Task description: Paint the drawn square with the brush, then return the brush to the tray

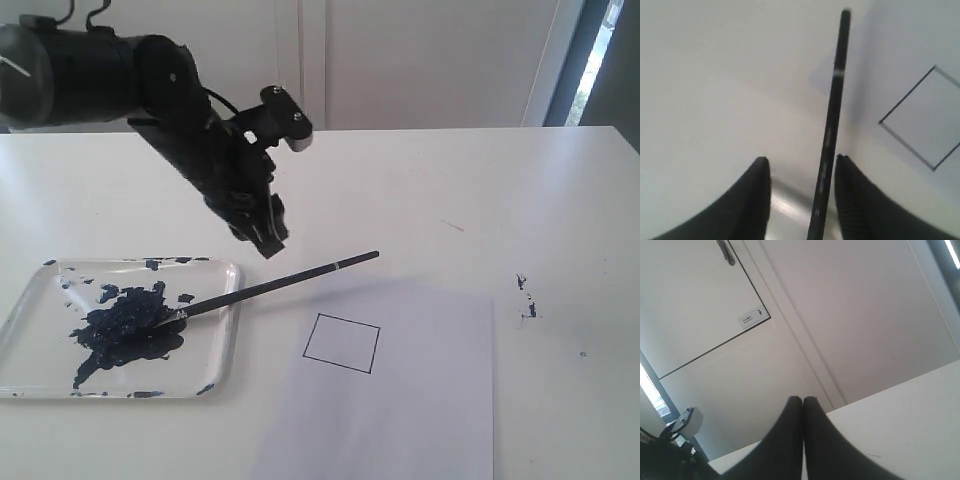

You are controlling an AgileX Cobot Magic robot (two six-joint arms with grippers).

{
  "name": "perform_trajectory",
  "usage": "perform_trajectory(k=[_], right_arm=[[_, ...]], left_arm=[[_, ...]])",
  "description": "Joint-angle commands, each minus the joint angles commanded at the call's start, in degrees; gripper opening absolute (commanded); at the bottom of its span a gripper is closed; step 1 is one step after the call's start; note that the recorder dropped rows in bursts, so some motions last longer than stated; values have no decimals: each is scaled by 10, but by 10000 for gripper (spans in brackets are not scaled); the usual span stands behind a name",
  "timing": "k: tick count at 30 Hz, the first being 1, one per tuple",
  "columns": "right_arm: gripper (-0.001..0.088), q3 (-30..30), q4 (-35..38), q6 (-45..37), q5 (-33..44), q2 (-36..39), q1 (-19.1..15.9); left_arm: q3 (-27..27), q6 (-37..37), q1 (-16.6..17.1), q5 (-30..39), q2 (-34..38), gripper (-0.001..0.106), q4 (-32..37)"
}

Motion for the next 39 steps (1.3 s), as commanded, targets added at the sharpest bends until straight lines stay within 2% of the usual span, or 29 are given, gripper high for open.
perform_trajectory(k=[2,3,8,12,17,23,29,32,36,39], right_arm=[[0,0,0,0,-2,0,0],[0,0,0,0,-4,0,0],[0,0,0,0,-5,0,0],[0,0,0,0,-9,0,0],[0,0,-1,0,-9,0,1],[0,-7,-48,22,-10,0,37],[0,-75,-76,47,32,0,92],[0,-140,-76,47,50,5,103],[0,-238,-77,12,138,67,103],[0,-310,-73,-63,197,136,103]], left_arm=[[12,-66,0,15,-34,11,31],[27,-81,0,11,-53,0,36],[129,-154,0,-28,-141,0,82],[224,-224,0,-88,-213,0,115],[327,-287,-1,-123,-311,0,129],[430,-339,-45,-128,-409,0,130],[478,-372,-95,-145,-459,0,131],[489,-383,-110,-157,-471,0,129],[492,-384,-125,-181,-475,0,124],[492,-384,-140,-192,-475,0,119]])
